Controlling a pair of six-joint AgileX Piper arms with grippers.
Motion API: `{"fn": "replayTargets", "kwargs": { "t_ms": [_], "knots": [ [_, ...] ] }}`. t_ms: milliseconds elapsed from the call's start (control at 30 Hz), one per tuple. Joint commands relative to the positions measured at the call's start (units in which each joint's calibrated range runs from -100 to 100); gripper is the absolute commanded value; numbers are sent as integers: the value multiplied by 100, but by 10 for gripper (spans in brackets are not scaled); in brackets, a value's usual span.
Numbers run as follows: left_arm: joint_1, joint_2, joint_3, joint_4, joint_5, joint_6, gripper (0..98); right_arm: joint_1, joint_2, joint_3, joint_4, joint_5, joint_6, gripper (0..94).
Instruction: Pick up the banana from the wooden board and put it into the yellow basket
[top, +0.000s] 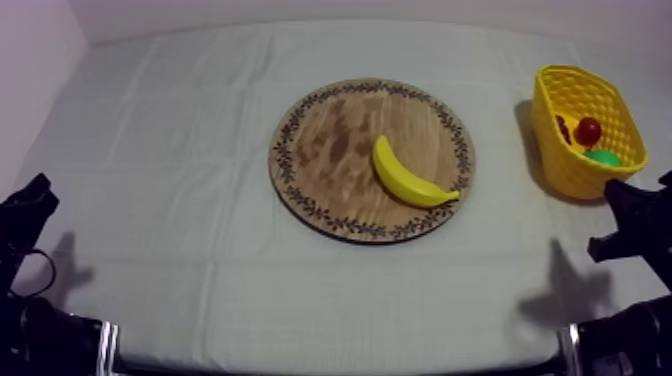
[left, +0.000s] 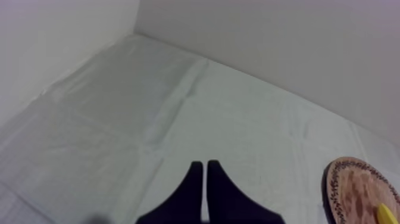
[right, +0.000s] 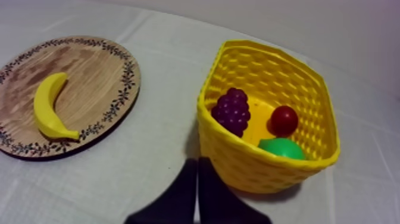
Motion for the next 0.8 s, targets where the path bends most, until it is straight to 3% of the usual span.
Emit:
{"fn": "replayTargets", "kwargs": {
  "t_ms": [0,267,567,767],
  "knots": [
    [1,0,3,3,-1,0,1,-2,-1,3,-2,-4,-1,5],
    [1,0,3,3,-1,0,1,-100,-1,3,-2,-4,67,4],
    [1,0,3,3,-1,0,1,-816,-9,3,-2,-4,-533,5],
    [1,0,3,3,-1,0,1,-868,-9,3,-2,-4,-248,5]
  ]
}}
